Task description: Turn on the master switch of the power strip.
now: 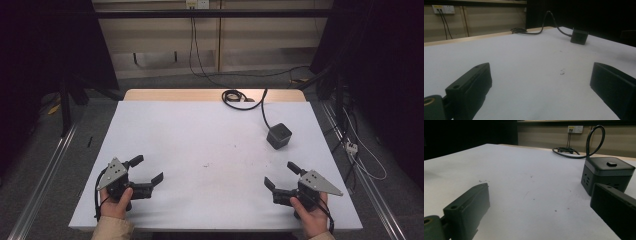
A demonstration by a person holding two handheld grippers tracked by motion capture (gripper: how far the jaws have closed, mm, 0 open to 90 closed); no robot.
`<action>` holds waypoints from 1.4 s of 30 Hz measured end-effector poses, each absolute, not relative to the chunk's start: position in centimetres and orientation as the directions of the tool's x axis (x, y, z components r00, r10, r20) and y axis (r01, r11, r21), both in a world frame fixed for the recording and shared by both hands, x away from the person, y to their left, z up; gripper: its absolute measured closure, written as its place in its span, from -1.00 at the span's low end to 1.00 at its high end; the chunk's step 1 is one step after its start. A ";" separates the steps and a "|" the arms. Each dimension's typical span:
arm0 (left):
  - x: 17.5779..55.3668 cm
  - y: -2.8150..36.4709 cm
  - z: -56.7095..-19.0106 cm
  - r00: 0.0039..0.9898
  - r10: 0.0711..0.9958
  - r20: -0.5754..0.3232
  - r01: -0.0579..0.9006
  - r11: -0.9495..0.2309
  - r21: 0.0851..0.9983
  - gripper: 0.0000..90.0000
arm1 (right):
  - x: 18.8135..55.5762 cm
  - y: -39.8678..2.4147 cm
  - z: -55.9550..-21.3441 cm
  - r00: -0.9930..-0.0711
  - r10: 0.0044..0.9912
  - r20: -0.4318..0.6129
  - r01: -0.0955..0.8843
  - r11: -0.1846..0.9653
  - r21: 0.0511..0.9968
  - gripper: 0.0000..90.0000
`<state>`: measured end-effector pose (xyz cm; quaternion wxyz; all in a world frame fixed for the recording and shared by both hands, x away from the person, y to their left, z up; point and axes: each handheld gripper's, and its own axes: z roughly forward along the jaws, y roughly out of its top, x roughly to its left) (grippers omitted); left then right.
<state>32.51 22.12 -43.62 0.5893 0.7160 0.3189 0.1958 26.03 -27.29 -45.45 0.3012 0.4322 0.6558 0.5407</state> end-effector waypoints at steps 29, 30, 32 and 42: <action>32.5 22.1 -43.8 0.729 0.677 -0.104 0.223 -0.091 0.970 -0.91 | 27.5 -27.9 -45.2 -0.419 0.906 0.060 0.238 0.046 0.970 -0.91; 32.5 22.1 -43.8 0.729 0.677 -0.104 0.223 -0.091 0.970 -0.91 | 27.5 -27.9 -45.2 -0.419 0.906 0.060 0.238 0.046 0.970 -0.91; 32.5 22.1 -43.8 0.730 0.675 -0.102 0.221 -0.092 0.971 -0.91 | 27.8 -28.0 -45.2 -0.413 0.909 0.062 0.242 0.044 0.969 -0.91; 32.5 22.0 -43.9 0.732 0.673 -0.105 0.224 -0.093 0.970 -0.91 | 28.6 -28.5 -44.9 -0.411 0.910 0.052 0.237 0.051 0.970 -0.91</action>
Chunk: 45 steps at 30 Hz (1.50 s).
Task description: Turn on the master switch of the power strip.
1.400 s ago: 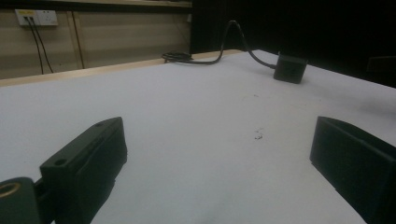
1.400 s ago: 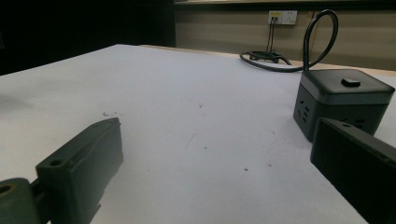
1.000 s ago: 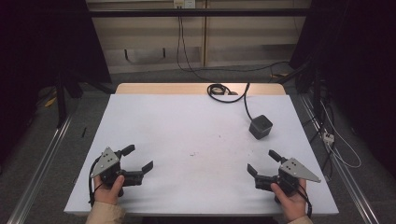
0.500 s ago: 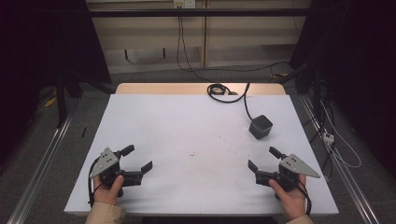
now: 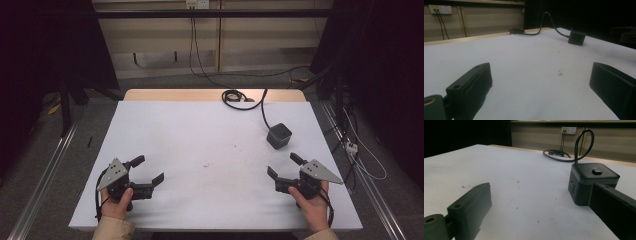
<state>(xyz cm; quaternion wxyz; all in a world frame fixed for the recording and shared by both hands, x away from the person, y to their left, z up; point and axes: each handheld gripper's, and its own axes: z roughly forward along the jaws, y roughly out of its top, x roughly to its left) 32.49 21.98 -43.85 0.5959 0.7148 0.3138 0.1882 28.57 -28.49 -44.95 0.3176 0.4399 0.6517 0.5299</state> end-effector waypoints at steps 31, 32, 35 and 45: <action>32.5 21.7 -43.9 0.740 0.665 -0.101 0.218 -0.095 0.971 -0.91 | 31.2 -30.0 -44.3 -0.336 0.940 0.061 0.249 0.026 0.968 -0.88; 32.5 21.7 -43.9 0.740 0.665 -0.100 0.218 -0.096 0.971 -0.91 | 31.2 -30.0 -44.3 -0.336 0.940 0.061 0.249 0.026 0.968 -0.88; 32.5 21.7 -43.9 0.741 0.664 -0.099 0.215 -0.095 0.972 -0.91 | 31.4 -30.1 -44.3 -0.335 0.940 0.062 0.252 0.026 0.967 -0.87; 32.5 21.7 -43.8 0.740 0.665 -0.100 0.214 -0.092 0.972 -0.91 | 32.0 -30.3 -44.2 -0.325 0.944 0.064 0.259 0.024 0.966 -0.86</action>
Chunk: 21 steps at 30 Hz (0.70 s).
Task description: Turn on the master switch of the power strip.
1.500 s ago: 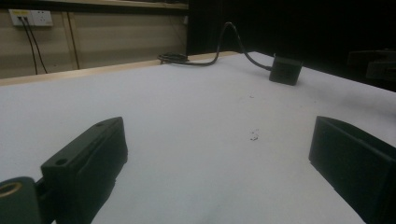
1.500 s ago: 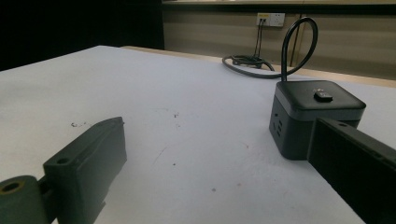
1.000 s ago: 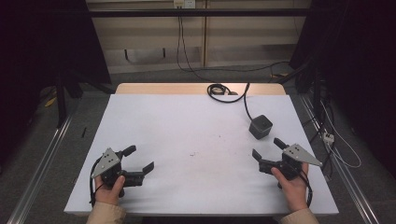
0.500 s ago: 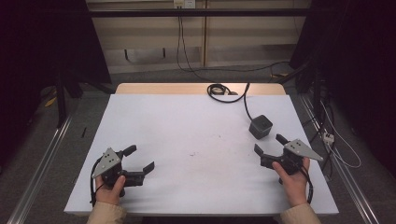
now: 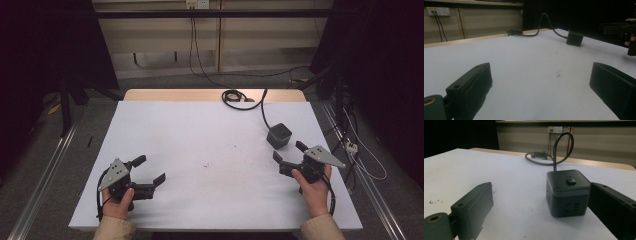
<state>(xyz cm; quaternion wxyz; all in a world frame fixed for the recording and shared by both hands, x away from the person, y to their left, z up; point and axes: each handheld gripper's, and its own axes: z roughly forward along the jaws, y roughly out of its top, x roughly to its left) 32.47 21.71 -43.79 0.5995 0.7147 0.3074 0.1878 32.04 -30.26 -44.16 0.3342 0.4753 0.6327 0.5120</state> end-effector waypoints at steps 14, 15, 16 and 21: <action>32.5 21.7 -43.8 0.742 0.663 -0.098 0.212 -0.093 0.973 -0.92 | 32.8 -30.5 -44.1 -0.308 0.949 0.070 0.262 0.014 0.965 -0.78; 32.5 21.7 -43.8 0.742 0.663 -0.099 0.213 -0.093 0.973 -0.91 | 32.9 -30.5 -44.1 -0.307 0.949 0.069 0.262 0.014 0.965 -0.76; 32.5 21.7 -43.8 0.742 0.663 -0.100 0.213 -0.092 0.973 -0.91 | 32.9 -30.5 -44.1 -0.307 0.949 0.069 0.262 0.014 0.965 -0.76; 32.5 21.7 -43.8 0.742 0.664 -0.098 0.212 -0.093 0.973 -0.91 | 33.3 -30.5 -43.9 -0.301 0.951 0.065 0.259 0.017 0.966 -0.74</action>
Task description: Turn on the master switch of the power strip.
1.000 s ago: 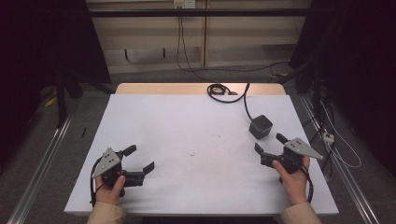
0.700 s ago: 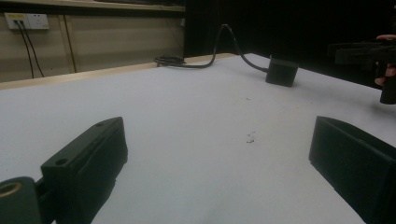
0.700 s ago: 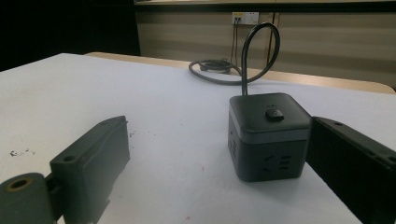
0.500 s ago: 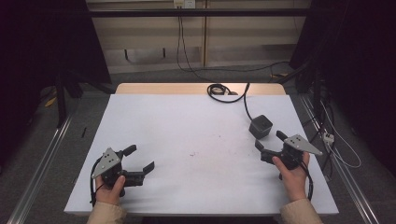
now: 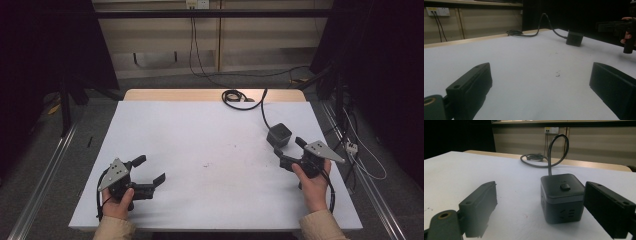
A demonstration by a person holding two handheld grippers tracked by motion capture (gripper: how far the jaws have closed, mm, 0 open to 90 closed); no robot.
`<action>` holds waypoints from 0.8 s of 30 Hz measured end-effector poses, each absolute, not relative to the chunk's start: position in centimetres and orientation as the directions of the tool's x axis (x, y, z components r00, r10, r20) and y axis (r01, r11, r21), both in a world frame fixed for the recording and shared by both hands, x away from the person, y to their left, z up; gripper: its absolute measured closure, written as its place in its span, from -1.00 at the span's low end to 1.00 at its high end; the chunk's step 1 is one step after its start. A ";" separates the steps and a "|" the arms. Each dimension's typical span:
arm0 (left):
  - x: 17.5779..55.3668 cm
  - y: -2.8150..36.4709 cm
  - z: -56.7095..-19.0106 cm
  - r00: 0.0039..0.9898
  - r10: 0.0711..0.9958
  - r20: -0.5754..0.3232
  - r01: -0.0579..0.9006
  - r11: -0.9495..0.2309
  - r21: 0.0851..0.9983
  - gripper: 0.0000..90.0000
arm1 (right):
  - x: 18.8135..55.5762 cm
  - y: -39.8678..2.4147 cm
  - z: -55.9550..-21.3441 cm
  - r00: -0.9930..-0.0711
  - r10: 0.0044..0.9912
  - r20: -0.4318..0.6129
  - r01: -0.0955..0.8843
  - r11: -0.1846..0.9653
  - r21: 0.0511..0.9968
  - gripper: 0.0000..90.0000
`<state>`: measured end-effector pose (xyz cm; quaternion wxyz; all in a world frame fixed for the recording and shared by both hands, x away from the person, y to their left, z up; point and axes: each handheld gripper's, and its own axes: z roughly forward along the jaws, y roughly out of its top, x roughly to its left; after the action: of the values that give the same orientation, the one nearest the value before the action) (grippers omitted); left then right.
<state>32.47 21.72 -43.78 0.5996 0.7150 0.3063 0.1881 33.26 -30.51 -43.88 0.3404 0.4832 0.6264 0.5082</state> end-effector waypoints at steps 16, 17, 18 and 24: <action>32.5 21.7 -43.8 0.742 0.664 -0.097 0.211 -0.093 0.973 -0.91 | 34.2 -30.4 -43.8 -0.291 0.955 0.052 0.273 0.031 0.961 -0.59; 32.5 21.7 -43.8 0.742 0.664 -0.097 0.210 -0.094 0.973 -0.91 | 34.2 -30.4 -43.9 -0.290 0.956 0.052 0.274 0.031 0.961 -0.58; 32.5 21.7 -43.8 0.742 0.664 -0.097 0.210 -0.092 0.973 -0.91 | 34.2 -30.4 -43.9 -0.290 0.956 0.052 0.274 0.031 0.961 -0.58; 32.5 21.7 -43.7 0.741 0.664 -0.096 0.210 -0.093 0.973 -0.91 | 34.5 -30.6 -43.9 -0.283 0.957 0.056 0.290 0.030 0.956 -0.49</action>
<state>32.48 21.73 -43.75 0.5999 0.7147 0.3057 0.1893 34.52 -30.56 -43.85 0.3392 0.4933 0.6324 0.4916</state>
